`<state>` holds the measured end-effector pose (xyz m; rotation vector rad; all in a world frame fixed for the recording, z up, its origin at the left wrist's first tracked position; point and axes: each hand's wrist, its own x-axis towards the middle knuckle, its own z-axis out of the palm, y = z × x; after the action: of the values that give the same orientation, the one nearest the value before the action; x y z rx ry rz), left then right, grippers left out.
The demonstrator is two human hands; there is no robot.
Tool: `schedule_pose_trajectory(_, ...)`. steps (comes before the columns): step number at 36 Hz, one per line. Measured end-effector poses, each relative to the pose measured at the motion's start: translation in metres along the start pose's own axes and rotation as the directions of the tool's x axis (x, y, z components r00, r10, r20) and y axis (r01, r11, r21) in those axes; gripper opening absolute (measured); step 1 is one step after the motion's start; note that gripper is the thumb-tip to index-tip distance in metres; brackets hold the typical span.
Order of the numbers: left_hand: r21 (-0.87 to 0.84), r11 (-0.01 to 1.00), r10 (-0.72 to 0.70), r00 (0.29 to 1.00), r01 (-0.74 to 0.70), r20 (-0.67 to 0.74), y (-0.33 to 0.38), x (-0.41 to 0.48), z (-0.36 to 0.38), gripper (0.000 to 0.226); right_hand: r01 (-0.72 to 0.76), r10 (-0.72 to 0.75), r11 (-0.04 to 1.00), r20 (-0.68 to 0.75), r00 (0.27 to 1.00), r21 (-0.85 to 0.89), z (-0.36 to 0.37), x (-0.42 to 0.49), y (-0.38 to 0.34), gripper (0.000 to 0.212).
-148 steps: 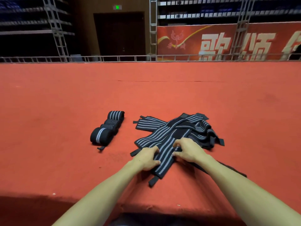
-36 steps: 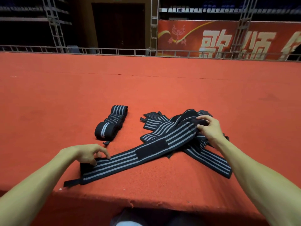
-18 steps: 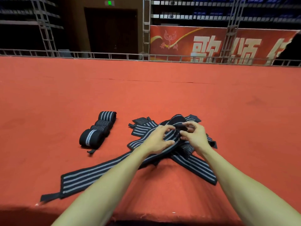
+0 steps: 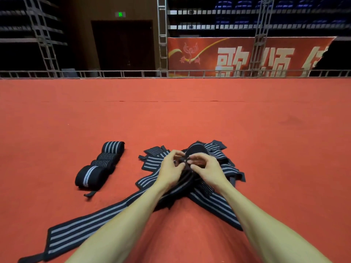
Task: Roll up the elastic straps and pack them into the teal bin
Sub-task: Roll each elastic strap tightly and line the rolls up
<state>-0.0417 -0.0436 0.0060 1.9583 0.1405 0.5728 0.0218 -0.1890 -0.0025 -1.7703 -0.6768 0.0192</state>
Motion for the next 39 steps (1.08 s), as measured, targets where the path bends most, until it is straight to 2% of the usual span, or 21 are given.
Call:
schedule_pose_trajectory(7,-0.065,0.998,0.014,1.000,-0.015,-0.023,0.001,0.001,-0.013,0.026,0.093,-0.093,0.994,-0.010,0.996,-0.062,0.004,0.005,-0.005,0.022)
schedule_pose_trajectory(13,-0.177,0.983,-0.046,0.999,0.048,0.015,0.000,-0.005,-0.032,0.025,0.079,-0.055,0.987,0.165,0.985,-0.142,0.011,0.010,-0.013,0.014)
schedule_pose_trajectory(17,-0.188,0.978,-0.086,0.995,0.094,0.047,-0.005,-0.010,-0.051,0.022,0.128,-0.087,0.972,0.202,0.976,-0.199,0.020,0.012,-0.022,0.018)
schedule_pose_trajectory(19,-0.123,0.990,-0.056,0.997,0.061,0.047,-0.005,-0.011,-0.060,0.020,0.159,-0.116,0.961,0.193,0.974,-0.227,0.026,0.012,-0.028,0.019)
schedule_pose_trajectory(21,0.017,1.000,0.011,0.997,-0.012,0.073,-0.006,-0.010,-0.070,0.017,0.179,-0.135,0.953,0.187,0.973,-0.245,0.031,0.012,-0.035,0.019)
schedule_pose_trajectory(25,0.211,0.971,0.083,0.987,-0.111,0.135,-0.002,-0.009,-0.091,0.017,0.186,-0.144,0.956,0.190,0.971,-0.225,0.039,0.011,-0.046,0.021)
schedule_pose_trajectory(29,0.214,0.969,0.097,0.987,-0.124,0.131,0.008,-0.010,-0.103,0.015,0.197,-0.164,0.969,0.212,0.963,-0.148,0.044,0.012,-0.055,0.025)
schedule_pose_trajectory(35,0.291,0.933,0.190,0.976,-0.213,0.104,0.020,-0.011,-0.113,0.011,0.251,-0.194,0.951,0.285,0.939,-0.181,0.045,0.010,-0.069,0.032)
schedule_pose_trajectory(39,0.174,0.974,0.136,0.989,-0.144,0.057,0.027,-0.014,-0.112,0.013,0.269,-0.201,0.944,0.314,0.928,-0.191,0.043,0.008,-0.080,0.039)
